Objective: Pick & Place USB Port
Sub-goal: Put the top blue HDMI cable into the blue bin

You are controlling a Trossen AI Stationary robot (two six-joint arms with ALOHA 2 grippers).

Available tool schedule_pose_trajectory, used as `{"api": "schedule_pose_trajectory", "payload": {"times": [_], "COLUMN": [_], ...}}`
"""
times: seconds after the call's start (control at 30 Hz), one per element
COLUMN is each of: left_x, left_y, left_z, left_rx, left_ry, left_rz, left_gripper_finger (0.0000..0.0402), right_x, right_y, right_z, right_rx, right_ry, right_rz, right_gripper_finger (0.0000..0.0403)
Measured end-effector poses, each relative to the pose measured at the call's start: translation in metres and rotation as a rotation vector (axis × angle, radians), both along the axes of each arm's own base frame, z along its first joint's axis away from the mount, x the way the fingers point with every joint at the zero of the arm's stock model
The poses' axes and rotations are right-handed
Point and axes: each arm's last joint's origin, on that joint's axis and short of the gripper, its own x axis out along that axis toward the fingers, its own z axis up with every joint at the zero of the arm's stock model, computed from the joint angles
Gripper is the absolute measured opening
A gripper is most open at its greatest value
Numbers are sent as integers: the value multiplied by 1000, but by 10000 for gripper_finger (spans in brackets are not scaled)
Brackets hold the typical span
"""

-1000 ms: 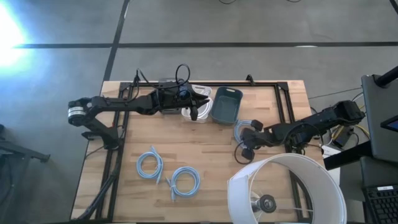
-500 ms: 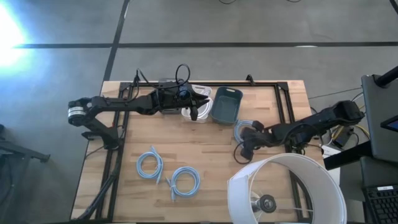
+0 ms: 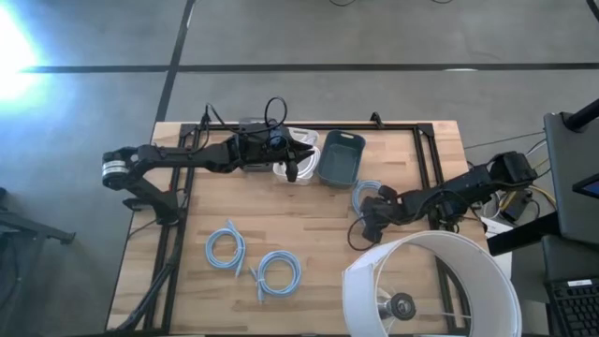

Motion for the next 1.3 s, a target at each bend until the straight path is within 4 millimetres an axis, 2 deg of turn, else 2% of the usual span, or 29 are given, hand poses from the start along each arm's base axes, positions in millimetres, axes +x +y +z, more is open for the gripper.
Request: {"api": "schedule_pose_trajectory", "payload": {"times": [0.27, 0.4, 0.53, 0.73, 1.07, 1.3], "left_x": [0, 0, 0, 0, 0, 0], "left_y": [0, 0, 0, 0, 0, 0], "left_z": [0, 0, 0, 0, 0, 0], "left_rx": [-1, -1, -1, -1, -9, -20], "left_ry": [5, 4, 4, 2, -4, -6], "left_rz": [0, 0, 0, 0, 1, 3], "left_gripper_finger": [90, 90, 90, 90, 90, 90], "right_x": [0, 1, 8, 11, 15, 15], "right_y": [1, 2, 4, 5, 0, 6], "right_z": [5, 16, 40, 64, 68, 66], "right_rx": [-10, 17, 60, 52, -155, 37], "right_ry": [1, -13, -100, -165, -173, -167], "right_rz": [99, 135, 140, 143, 147, 196], "right_gripper_finger": [35, 34, 35, 36, 36, 37]}}
